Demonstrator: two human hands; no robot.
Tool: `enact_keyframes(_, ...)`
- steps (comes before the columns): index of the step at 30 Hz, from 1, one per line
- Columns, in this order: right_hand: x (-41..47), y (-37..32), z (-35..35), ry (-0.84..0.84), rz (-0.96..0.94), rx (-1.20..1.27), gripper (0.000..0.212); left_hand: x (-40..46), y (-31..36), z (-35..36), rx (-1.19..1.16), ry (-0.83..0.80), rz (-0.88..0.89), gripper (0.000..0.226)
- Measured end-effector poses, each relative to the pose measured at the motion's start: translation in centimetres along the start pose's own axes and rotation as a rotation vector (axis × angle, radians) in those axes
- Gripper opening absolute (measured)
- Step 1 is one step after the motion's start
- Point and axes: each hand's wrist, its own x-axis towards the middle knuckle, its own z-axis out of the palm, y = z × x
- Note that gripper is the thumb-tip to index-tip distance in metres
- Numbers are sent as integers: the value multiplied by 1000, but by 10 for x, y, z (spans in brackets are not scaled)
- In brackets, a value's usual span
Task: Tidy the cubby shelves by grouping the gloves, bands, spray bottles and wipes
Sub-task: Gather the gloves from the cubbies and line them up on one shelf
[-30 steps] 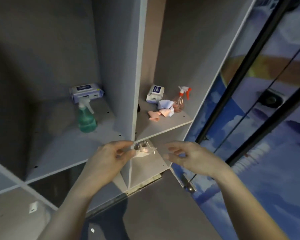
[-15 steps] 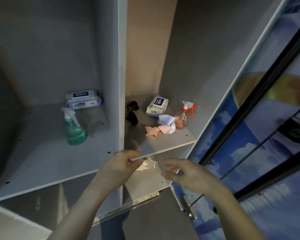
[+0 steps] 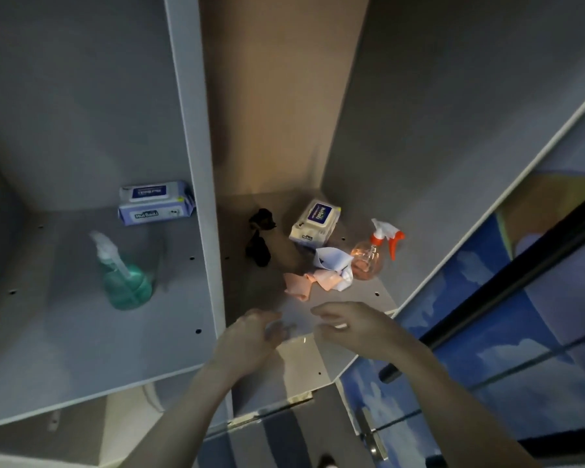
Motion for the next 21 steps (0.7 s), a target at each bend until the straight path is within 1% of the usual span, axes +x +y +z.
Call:
enact_keyframes(3,30,9,-11,-19,-56,-39,38,18,-2,6,-4,37,-39,36)
enact_keyframes(7,69,21,-24,-25,-154,-73,39,47,-8,16,-19,99,-160,45)
enact_keyframes(8,79,25,-26,-32,-185,-74,40,56,-10,19,-22,98,-187,47)
enact_keyframes(10,102,31,-26,-75,-243,-44,44,73,-16,28,-12,44,-227,49)
enact_keyframes(11,114,34,-25,-97,-278,-52,47,81,-21,32,29,4,-241,49)
enact_keyframes(14,152,41,-16,-119,-366,-186,57,95,-38,50,267,-44,-297,53)
enact_keyframes(16,177,43,-10,-128,-402,-232,58,103,-49,61,329,3,-336,56)
enact_keyframes(18,200,43,-3,-158,-414,-259,58,107,-51,68,248,95,-428,54)
enact_keyframes(20,221,38,3,-211,-414,-333,58,111,-47,69,179,173,-430,49)
enact_keyframes(21,230,35,6,-238,-411,-375,59,111,-45,68,192,196,-432,49)
